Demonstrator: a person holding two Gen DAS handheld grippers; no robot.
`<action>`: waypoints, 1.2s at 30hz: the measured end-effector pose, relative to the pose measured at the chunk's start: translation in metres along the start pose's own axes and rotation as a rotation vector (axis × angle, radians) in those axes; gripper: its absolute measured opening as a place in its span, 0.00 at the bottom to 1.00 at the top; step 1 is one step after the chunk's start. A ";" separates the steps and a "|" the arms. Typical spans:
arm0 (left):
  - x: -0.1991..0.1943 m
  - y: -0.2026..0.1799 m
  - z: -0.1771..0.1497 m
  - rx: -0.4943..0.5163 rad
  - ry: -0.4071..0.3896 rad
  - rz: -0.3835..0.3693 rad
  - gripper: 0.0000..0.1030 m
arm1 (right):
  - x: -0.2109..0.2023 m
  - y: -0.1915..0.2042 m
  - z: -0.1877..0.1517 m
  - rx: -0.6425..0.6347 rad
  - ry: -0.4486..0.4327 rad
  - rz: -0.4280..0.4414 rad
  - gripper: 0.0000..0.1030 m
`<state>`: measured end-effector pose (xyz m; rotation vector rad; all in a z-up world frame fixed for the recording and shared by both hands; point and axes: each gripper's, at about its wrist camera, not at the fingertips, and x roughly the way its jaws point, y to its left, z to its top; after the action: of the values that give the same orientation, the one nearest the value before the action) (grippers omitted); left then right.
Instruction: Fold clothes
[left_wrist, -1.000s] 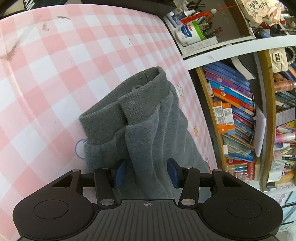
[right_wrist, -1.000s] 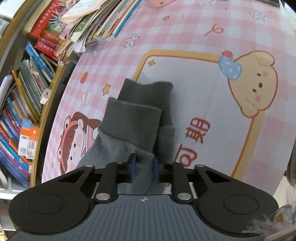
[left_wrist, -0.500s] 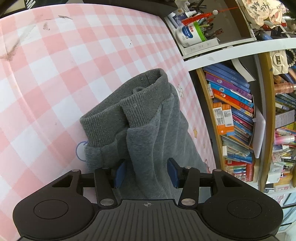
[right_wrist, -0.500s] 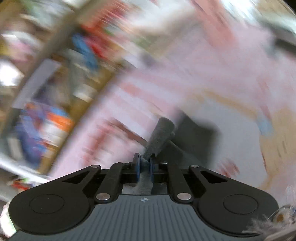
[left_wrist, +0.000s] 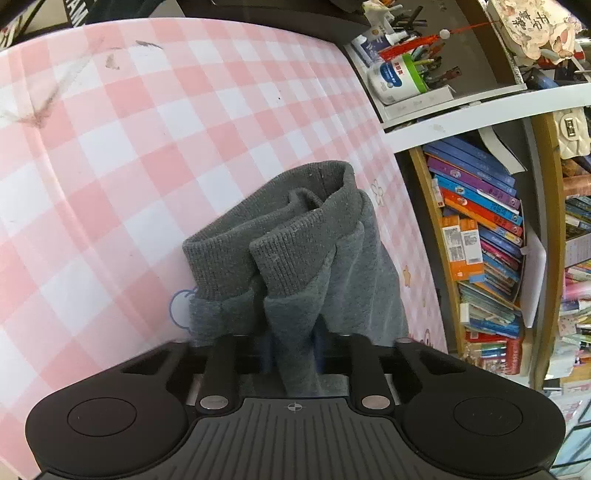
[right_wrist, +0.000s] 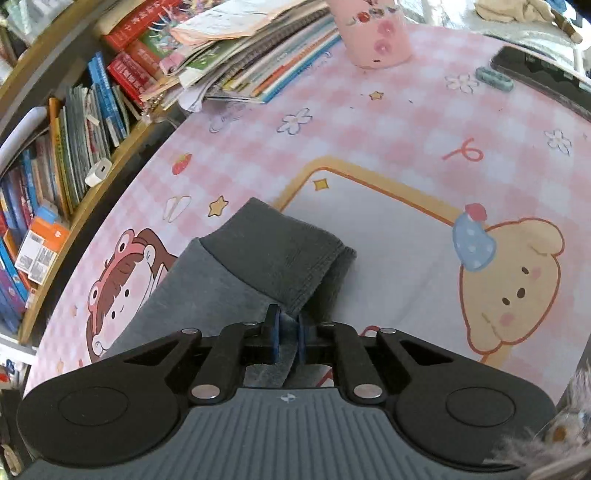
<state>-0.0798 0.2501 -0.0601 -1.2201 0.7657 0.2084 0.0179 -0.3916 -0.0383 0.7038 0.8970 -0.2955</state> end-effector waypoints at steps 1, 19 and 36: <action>-0.003 -0.002 0.000 -0.007 0.000 -0.023 0.04 | 0.000 0.001 0.001 -0.010 0.001 -0.002 0.09; -0.039 0.037 -0.019 0.047 0.012 0.021 0.27 | -0.007 0.000 -0.002 -0.023 0.025 -0.027 0.11; 0.001 0.029 -0.002 -0.032 -0.035 -0.008 0.20 | -0.002 -0.015 -0.010 0.071 0.050 0.024 0.22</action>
<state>-0.0958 0.2587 -0.0831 -1.2471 0.7295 0.2354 0.0023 -0.3962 -0.0473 0.7903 0.9287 -0.2904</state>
